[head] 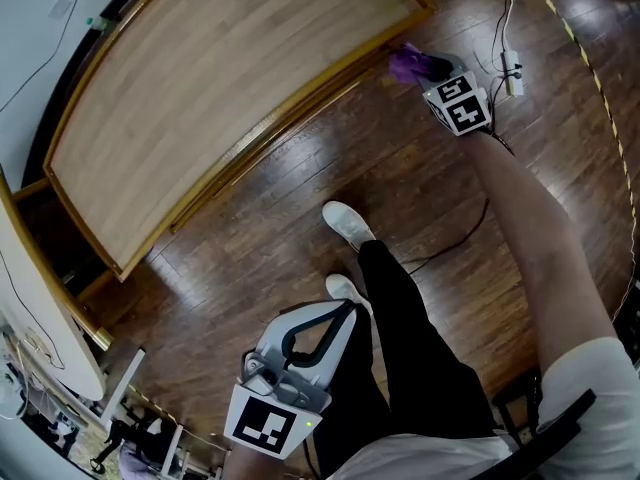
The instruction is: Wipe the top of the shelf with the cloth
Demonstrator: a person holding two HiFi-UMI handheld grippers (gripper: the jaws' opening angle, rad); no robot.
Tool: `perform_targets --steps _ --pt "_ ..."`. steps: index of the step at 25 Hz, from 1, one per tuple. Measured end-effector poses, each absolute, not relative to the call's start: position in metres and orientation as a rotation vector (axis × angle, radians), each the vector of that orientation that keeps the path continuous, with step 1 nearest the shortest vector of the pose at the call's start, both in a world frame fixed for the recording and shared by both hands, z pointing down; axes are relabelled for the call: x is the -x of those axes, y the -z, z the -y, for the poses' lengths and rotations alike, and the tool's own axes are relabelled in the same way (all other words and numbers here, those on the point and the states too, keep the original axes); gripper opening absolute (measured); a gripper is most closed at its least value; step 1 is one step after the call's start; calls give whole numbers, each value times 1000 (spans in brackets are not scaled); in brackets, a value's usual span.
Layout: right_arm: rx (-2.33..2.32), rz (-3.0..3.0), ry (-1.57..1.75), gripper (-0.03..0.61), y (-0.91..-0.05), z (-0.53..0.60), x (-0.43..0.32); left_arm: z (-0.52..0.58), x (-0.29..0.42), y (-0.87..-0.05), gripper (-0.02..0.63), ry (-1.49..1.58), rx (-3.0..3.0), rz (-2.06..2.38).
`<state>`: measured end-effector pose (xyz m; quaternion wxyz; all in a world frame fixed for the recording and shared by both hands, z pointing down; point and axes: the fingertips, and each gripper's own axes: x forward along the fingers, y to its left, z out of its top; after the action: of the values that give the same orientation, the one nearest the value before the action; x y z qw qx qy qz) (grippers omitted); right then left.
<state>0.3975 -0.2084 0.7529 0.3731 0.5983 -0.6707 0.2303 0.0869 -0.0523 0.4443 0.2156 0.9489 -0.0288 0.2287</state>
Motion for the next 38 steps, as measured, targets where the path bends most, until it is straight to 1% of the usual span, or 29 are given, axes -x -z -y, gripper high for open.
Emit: perform_targets --steps 4,8,12,17,20,24,28,30,35,38 --pt "-1519 1720 -581 91 -752 201 -403 54 -94 -436 21 -640 -2659 69" --pt "-1478 1745 -606 91 -736 175 -388 55 -91 -419 21 -653 -2692 72" --pt "-1451 1841 -627 91 -703 132 -353 53 -65 -399 21 -690 -2704 118" --pt "-1385 1976 -544 91 -629 57 -285 22 -24 -372 20 -694 -2747 193" --pt "-1313 2034 -439 91 -592 -2 -242 -16 3 -359 21 -655 -2801 265" --pt "-1364 2065 -443 91 -543 -97 -189 -101 54 -340 21 -675 -2882 295" --pt "-1491 2086 -442 91 -473 -177 -158 -167 97 -294 21 -506 -2914 409" --pt "-1549 2102 -492 91 -434 -224 -137 -202 124 -275 21 -480 -2879 442" --pt "-1609 2134 -536 91 -358 -307 -113 -281 154 -249 20 -463 -2828 453" --pt "-1662 2151 -522 91 -322 -331 -114 -299 162 -235 21 -446 -2829 474"
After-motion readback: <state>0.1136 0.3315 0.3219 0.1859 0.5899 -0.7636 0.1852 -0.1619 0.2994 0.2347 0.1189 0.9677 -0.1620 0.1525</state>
